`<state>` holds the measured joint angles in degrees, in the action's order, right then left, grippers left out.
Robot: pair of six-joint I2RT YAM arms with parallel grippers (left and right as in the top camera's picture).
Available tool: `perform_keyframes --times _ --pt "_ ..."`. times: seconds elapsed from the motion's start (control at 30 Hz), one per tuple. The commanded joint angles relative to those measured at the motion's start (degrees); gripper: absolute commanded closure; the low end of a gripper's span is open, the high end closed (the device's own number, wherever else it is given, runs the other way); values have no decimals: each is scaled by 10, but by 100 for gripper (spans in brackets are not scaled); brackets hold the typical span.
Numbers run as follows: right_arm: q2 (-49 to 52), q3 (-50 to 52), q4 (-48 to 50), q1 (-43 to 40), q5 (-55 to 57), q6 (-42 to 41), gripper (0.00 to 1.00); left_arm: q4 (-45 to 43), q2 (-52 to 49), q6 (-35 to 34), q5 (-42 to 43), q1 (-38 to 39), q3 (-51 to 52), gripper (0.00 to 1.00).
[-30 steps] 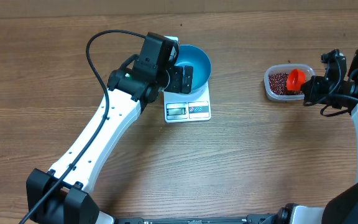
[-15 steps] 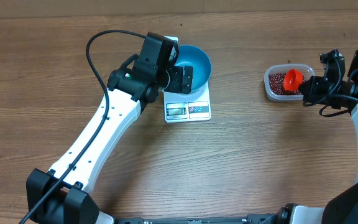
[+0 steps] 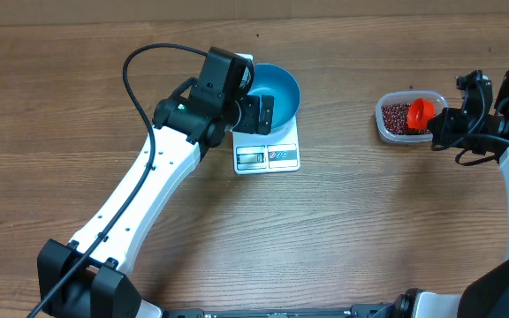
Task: Scoop item into bowl and weigh 150g on scale
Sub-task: 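Dip the scoop into the beans and scoop with the right gripper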
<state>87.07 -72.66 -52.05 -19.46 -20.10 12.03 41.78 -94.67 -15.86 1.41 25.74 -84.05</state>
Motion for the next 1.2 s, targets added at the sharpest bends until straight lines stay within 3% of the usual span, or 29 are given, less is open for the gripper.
perform_keyframes --times 0.0,0.83,1.17 --pt "-1 -4 7 0 5 3 96 -2 -6 9 -5 -2 -16 1" --pt "65 -4 53 0 77 80 96 -12 3 13 -1 -12 -17 0" --pt "122 -4 52 2 52 80 96 -3 54 43 76 -49 -17 0"
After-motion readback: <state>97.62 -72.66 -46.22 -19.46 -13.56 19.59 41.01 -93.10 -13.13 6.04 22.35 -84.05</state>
